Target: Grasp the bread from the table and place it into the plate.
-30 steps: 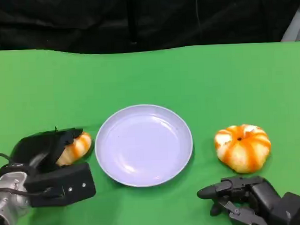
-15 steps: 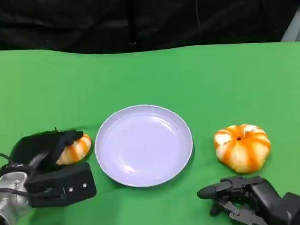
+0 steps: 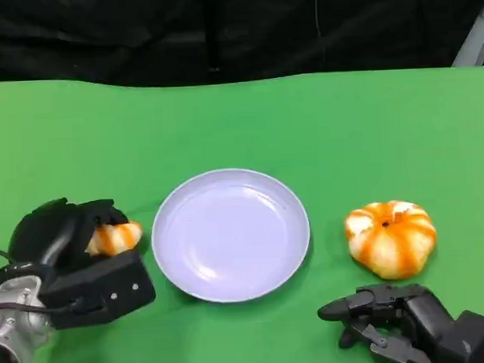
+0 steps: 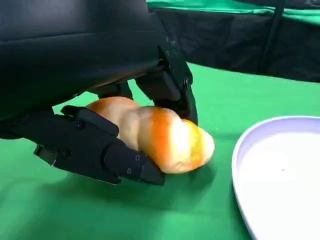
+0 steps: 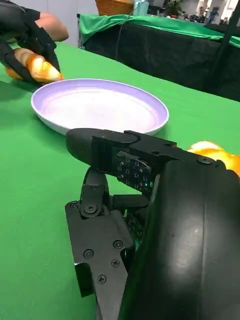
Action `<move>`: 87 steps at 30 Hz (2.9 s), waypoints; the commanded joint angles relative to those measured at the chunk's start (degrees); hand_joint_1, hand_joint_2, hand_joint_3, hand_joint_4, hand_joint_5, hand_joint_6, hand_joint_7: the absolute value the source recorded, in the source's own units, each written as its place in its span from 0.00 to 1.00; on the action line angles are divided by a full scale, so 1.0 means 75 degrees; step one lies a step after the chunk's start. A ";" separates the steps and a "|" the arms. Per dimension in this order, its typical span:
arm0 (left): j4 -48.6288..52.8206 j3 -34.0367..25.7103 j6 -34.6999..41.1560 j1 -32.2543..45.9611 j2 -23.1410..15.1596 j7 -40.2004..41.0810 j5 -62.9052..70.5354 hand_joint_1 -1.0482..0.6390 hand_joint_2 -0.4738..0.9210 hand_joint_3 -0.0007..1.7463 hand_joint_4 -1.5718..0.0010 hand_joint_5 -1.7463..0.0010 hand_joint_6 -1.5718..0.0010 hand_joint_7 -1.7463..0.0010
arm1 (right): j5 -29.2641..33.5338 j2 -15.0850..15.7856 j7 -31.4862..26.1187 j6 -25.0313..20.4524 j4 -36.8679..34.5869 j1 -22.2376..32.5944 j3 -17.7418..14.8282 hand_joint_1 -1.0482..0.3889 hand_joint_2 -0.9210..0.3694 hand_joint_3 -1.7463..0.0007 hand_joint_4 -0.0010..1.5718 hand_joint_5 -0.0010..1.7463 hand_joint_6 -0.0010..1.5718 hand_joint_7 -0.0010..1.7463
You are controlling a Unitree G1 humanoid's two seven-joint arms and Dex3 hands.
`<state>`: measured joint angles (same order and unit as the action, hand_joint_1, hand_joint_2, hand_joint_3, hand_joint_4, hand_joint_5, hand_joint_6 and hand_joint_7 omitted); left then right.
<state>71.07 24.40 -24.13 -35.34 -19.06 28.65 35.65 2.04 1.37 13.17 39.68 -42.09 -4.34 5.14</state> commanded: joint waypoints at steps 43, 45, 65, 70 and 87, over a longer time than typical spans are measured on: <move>-0.2409 -0.0669 -0.2660 0.1296 -0.0087 0.2785 0.0129 0.61 0.99 0.02 0.49 0.22 0.34 0.54 | 0.0029 0.0097 -0.0042 -0.0016 -0.0211 -0.0004 -0.0049 0.70 0.00 0.77 0.50 0.68 0.70 0.18; -0.2441 -0.0681 -0.2646 0.1312 -0.0086 0.2769 0.0129 0.61 0.99 0.02 0.48 0.22 0.34 0.54 | 0.0030 0.0096 -0.0042 -0.0015 -0.0212 -0.0004 -0.0050 0.70 0.00 0.77 0.50 0.68 0.70 0.19; -0.2735 -0.0297 -0.2799 0.1182 0.0527 0.1568 0.0301 0.61 0.99 0.06 0.47 0.27 0.29 0.66 | 0.0096 0.0030 -0.0143 -0.0074 -0.0142 0.0000 0.0015 0.70 0.00 0.78 0.50 0.69 0.70 0.19; -0.2549 -0.0223 -0.2519 0.0874 0.0660 0.1033 0.0319 0.62 0.99 0.07 0.48 0.27 0.27 0.71 | 0.0088 0.0026 -0.0140 -0.0123 -0.0125 0.0000 0.0015 0.71 0.00 0.78 0.50 0.69 0.70 0.19; -0.1816 -0.0035 -0.1884 0.0236 0.1115 -0.0429 0.0172 0.61 1.00 0.04 0.58 0.17 0.19 0.93 | 0.0104 -0.0002 -0.0147 -0.0143 0.0062 0.0110 0.0053 0.70 0.00 0.77 0.50 0.71 0.70 0.20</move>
<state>57.23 24.34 -38.60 -32.70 -10.31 26.41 37.74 2.59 0.98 12.09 39.22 -41.69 -4.37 5.48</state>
